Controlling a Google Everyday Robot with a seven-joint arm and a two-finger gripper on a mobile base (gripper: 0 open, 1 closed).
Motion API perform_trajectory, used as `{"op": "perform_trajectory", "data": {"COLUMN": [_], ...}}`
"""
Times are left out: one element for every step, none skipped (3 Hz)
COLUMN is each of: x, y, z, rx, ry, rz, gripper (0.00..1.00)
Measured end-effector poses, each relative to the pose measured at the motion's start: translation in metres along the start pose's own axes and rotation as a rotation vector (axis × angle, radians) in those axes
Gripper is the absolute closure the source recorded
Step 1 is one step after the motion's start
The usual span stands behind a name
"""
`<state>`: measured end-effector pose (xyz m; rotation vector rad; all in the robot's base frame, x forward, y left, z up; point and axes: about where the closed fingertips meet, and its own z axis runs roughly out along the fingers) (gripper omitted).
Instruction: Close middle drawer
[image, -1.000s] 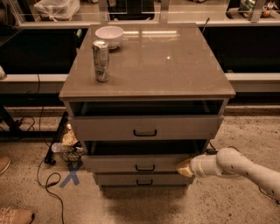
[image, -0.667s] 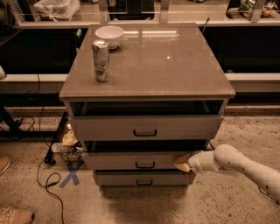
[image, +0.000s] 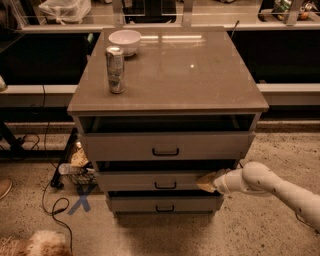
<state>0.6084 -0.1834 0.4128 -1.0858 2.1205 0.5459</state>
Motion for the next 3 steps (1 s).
{"op": "perform_trajectory", "data": {"x": [0.0,0.001,0.001], "y": [0.0,0.021,0.047], "z": [0.0,-0.029,-0.065], "rx": [0.0,0.007,0.032], "ry": [0.0,-0.002,0.006], "rz": [0.0,-0.006,-0.016], "gripper": [1.0,1.0,1.0]}}
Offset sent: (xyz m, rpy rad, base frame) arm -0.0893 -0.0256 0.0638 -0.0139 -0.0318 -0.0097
